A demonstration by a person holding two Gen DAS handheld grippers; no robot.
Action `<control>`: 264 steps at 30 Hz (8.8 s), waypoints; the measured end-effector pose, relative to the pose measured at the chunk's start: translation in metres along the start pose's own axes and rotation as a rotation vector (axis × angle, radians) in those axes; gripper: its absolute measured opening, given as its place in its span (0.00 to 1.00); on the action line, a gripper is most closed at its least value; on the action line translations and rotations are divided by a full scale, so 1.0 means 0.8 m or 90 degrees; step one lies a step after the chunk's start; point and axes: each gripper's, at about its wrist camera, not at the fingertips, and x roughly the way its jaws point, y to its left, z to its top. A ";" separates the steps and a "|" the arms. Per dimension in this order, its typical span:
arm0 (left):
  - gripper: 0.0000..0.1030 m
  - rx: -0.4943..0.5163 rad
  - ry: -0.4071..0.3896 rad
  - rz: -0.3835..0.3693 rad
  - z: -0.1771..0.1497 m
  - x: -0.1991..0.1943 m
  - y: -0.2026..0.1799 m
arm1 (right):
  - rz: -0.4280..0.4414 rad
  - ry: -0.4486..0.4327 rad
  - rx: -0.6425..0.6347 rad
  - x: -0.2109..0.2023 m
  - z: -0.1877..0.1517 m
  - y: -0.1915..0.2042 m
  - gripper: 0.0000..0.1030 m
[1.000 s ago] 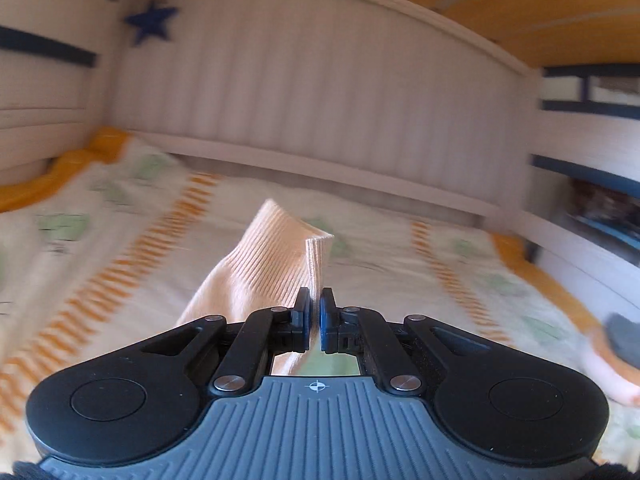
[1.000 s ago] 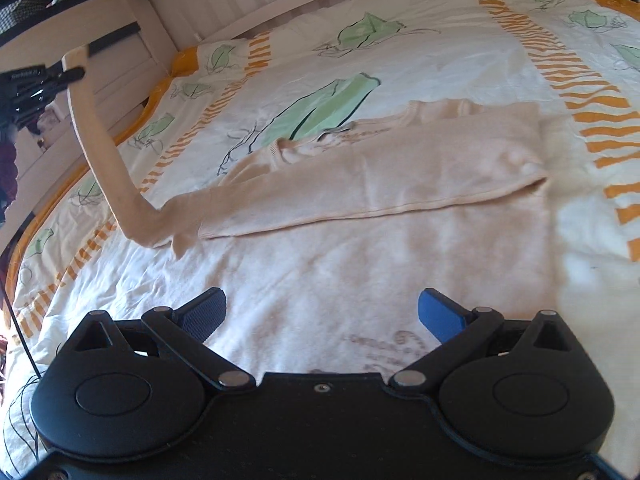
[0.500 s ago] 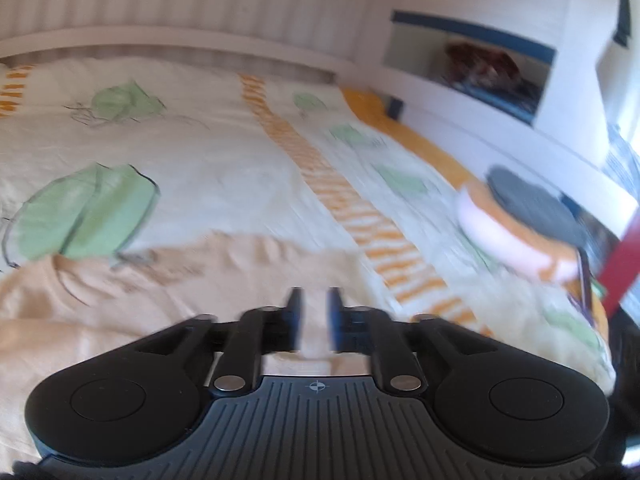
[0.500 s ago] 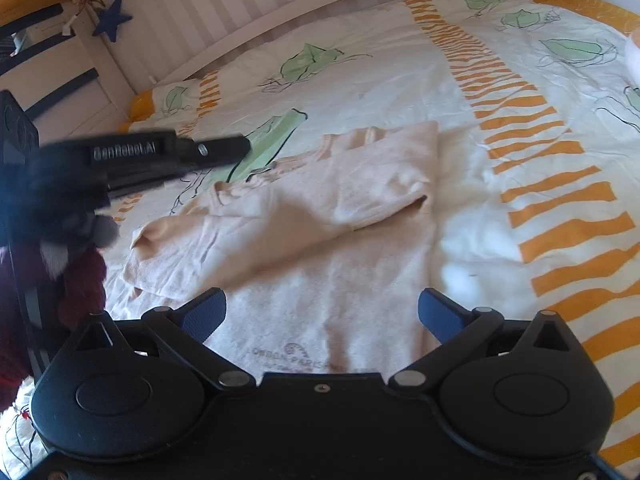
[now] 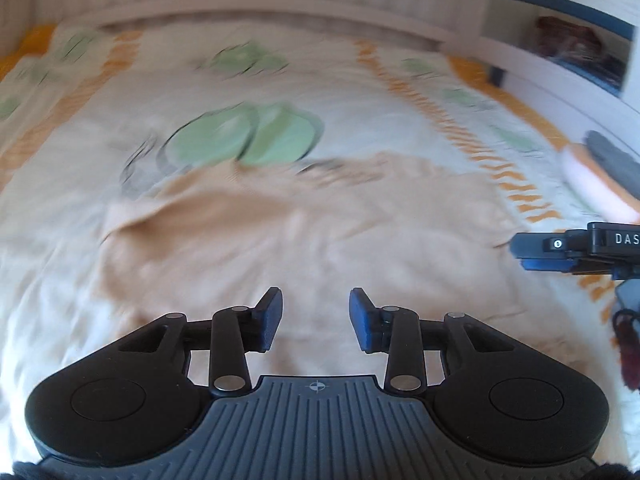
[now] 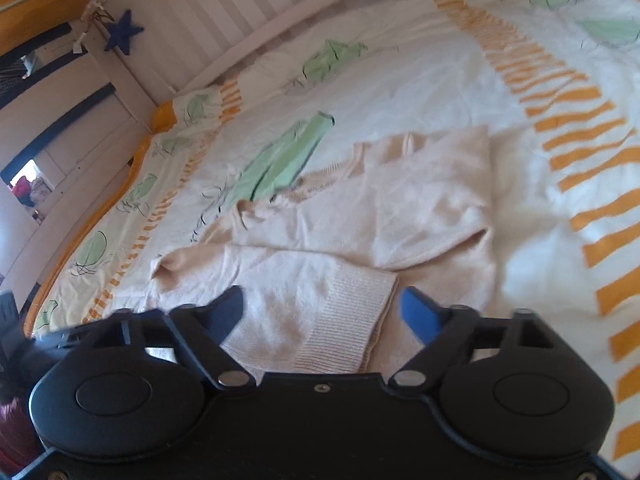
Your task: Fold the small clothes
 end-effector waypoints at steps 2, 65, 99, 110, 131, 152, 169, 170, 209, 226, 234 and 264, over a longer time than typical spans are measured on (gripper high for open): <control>0.35 -0.031 0.015 0.016 -0.011 0.001 0.020 | -0.025 0.026 0.007 0.017 -0.003 -0.003 0.76; 0.41 -0.167 -0.046 0.136 0.136 0.052 0.189 | -0.142 0.021 -0.121 0.038 0.076 -0.032 0.20; 0.41 0.009 -0.015 -0.058 -0.017 0.039 -0.029 | -0.066 0.001 -0.195 0.023 0.156 0.097 0.70; 0.41 -0.076 0.000 -0.040 -0.040 0.005 0.011 | -0.180 0.011 -0.472 0.078 0.023 0.154 0.67; 0.41 -0.073 0.009 -0.051 -0.045 -0.001 0.010 | -0.094 0.038 -0.423 0.081 0.024 0.135 0.06; 0.41 -0.007 0.002 -0.109 -0.015 0.021 -0.057 | -0.070 0.020 0.091 0.027 0.085 -0.060 0.21; 0.42 0.042 -0.015 -0.094 -0.012 0.023 -0.069 | 0.066 -0.021 0.123 0.032 0.112 -0.045 0.14; 0.45 0.054 -0.021 -0.093 -0.010 0.027 -0.074 | 0.091 -0.031 0.126 0.026 0.122 -0.035 0.14; 0.48 -0.166 -0.022 0.116 -0.008 0.038 0.106 | -0.095 0.059 -0.103 0.053 0.077 0.001 0.17; 0.62 -0.039 -0.014 0.169 0.001 -0.019 0.104 | -0.186 -0.056 -0.154 0.009 0.054 -0.003 0.32; 0.63 0.009 -0.034 0.138 0.038 0.023 0.073 | -0.185 0.011 -0.188 0.052 0.054 -0.006 0.32; 0.71 -0.004 0.089 0.208 0.084 0.090 0.176 | -0.041 0.000 -0.240 0.045 -0.013 0.070 0.15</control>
